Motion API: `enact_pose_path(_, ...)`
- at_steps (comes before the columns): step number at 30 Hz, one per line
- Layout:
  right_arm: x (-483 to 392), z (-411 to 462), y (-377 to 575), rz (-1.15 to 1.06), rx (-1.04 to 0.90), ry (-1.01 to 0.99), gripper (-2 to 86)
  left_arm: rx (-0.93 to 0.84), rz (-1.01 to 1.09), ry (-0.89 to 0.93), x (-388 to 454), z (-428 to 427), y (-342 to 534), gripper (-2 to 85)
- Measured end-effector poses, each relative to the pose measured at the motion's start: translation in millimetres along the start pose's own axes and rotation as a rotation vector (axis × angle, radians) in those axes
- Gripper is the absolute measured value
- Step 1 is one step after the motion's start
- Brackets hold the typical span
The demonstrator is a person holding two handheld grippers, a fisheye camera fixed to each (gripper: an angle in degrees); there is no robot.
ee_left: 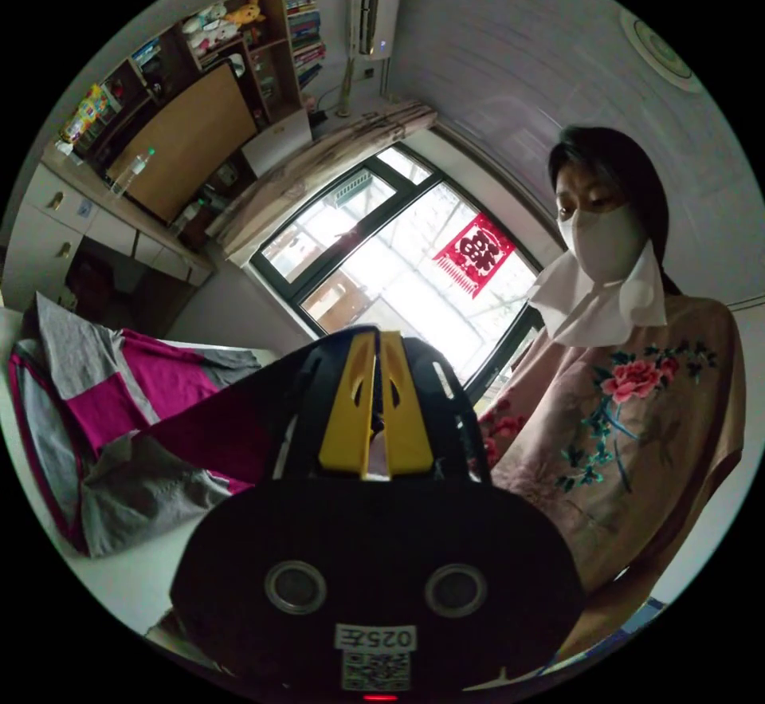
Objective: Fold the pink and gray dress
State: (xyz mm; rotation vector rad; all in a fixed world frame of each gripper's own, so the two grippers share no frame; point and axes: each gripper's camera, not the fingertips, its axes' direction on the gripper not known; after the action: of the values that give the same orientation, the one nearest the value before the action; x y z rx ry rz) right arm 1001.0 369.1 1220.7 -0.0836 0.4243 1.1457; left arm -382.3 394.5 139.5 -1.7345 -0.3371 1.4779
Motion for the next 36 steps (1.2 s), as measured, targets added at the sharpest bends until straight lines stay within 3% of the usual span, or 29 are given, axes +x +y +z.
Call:
enact_pose_path(4, -6.5, -9.8, 1.8, -0.031, -0.024, 0.022, 14.1, 0.035, 0.003, -0.054, 8.6, -6.4, 10.5, -1.0)
enact_pose_path(11, 10.1, -22.5, 5.1, 0.008, -0.009, -0.131, 14.3, 0.078, 0.011, -0.044, 13.5, -1.6, 20.5, -1.0)
enact_pose_path(27, 16.6, -49.9, 8.5, 0.039, 0.018, -0.227, 16.0, -0.061, 0.049, -0.044, 16.7, 24.7, 20.9, -1.0)
enact_pose_path(36, 18.4, -59.9, 10.2, 0.066, 0.015, -0.294, 14.8, -0.046, 0.046, 0.015, 13.0, 27.0, 25.2, -1.0)
